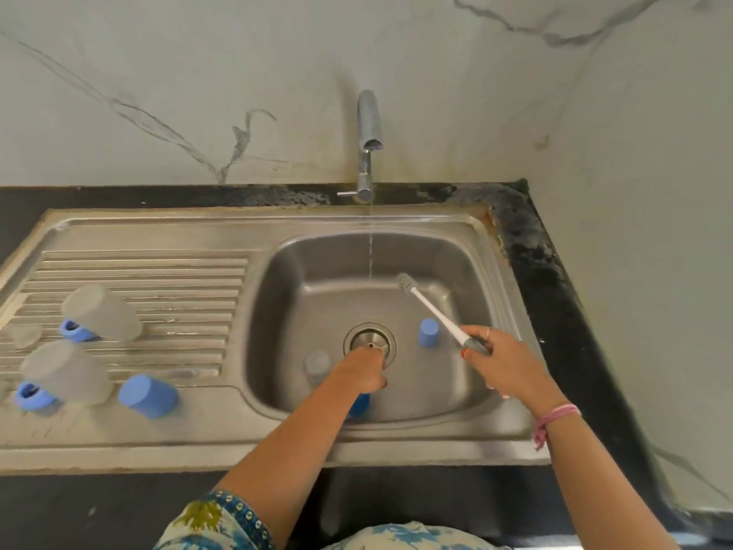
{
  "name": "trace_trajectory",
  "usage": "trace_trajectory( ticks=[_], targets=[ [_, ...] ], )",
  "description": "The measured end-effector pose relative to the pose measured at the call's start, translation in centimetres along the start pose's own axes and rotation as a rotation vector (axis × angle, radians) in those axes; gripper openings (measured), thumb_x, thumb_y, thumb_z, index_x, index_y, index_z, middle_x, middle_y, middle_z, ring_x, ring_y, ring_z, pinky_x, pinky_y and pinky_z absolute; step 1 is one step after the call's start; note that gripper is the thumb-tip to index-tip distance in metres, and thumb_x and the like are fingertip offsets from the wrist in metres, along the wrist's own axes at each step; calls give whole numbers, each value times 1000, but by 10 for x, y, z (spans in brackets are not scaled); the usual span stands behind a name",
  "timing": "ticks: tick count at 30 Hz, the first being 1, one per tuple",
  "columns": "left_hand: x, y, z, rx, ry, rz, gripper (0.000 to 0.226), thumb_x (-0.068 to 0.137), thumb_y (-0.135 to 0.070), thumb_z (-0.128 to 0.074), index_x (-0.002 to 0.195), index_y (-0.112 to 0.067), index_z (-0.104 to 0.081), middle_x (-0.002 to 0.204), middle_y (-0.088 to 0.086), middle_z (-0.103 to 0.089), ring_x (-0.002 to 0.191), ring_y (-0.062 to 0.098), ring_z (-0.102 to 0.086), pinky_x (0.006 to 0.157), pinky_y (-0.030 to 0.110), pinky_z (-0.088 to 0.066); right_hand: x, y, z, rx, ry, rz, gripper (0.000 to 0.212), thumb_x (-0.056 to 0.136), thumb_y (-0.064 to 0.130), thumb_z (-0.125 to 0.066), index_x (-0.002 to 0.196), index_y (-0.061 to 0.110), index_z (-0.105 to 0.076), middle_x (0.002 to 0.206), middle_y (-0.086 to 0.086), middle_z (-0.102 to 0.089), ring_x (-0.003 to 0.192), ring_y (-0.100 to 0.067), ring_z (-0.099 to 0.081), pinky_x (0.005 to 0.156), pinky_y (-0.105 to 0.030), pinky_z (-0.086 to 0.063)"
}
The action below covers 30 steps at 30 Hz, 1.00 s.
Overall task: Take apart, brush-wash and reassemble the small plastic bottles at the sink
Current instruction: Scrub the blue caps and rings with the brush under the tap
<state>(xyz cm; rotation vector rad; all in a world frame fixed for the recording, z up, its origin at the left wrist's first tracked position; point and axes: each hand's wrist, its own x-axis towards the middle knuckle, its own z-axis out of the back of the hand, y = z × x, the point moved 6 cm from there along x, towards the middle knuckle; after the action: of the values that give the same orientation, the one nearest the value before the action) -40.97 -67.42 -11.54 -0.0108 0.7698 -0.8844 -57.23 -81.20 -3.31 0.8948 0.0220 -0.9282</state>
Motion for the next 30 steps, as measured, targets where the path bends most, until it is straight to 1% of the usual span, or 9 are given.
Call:
trace_trajectory(
  ticks=[4,7,10,16,20,23,26,28,30],
  targets=[
    [19,-12,7,-87,-75,-1,24,88,-17,-59,109,-5,-61,120,13,-59,105,29,-58,80,30,-44,9,-8,15,36,-7,3,36,93,23,-57,129,30,-56,79,9,-58,58,-6,-52,54,-20,-38],
    [33,-28,10,-127,-119,-41,47,88,-18,-60,133,-10,-49,135,12,-47,119,31,-52,96,35,-44,12,-9,21,57,-12,20,40,94,23,-57,133,28,-54,80,13,-56,61,-3,-51,56,-17,-38],
    [46,-51,14,-83,-161,-117,58,90,-14,-58,143,-9,-37,142,12,-35,126,34,-45,100,41,-42,15,-11,22,65,-3,15,40,94,25,-58,133,30,-54,82,13,-57,63,-3,-52,58,-17,-39],
    [78,-87,-8,219,-24,-214,63,91,-6,-53,150,-13,-30,161,10,15,148,37,-1,115,50,-27,23,-17,21,56,-6,10,41,94,27,-59,134,30,-54,95,9,-62,70,-4,-57,67,-20,-46],
    [97,-90,-17,194,59,-163,70,91,-1,-51,152,-28,-27,159,4,26,147,39,12,118,55,-16,31,-16,19,45,3,13,41,93,28,-59,134,30,-54,103,9,-64,82,-9,-62,77,-30,-55],
    [110,-82,-21,158,91,-136,64,93,-2,-48,149,-29,-33,161,3,20,148,37,3,117,53,-20,37,-15,16,52,14,0,41,93,28,-59,133,32,-55,96,14,-62,83,-9,-61,80,-33,-56],
    [120,-76,-21,34,17,-148,49,93,-6,-50,136,-28,-52,159,5,-8,138,34,-28,111,45,-33,39,-12,14,75,15,8,39,93,27,-59,131,34,-56,89,21,-59,78,-5,-61,76,-28,-55],
    [124,-70,-15,-173,-102,-137,35,92,-9,-55,124,-24,-63,141,8,-33,124,32,-46,104,37,-40,39,-10,12,85,14,12,39,93,26,-58,131,34,-56,87,23,-59,77,-4,-61,74,-25,-54],
    [124,-57,-8,-429,-222,-93,30,93,-12,-57,121,-21,-64,127,9,-46,113,30,-53,99,27,-42,39,-9,12,93,11,18,39,93,26,-58,131,35,-55,87,23,-59,76,-3,-61,74,-25,-54]
  ],
)
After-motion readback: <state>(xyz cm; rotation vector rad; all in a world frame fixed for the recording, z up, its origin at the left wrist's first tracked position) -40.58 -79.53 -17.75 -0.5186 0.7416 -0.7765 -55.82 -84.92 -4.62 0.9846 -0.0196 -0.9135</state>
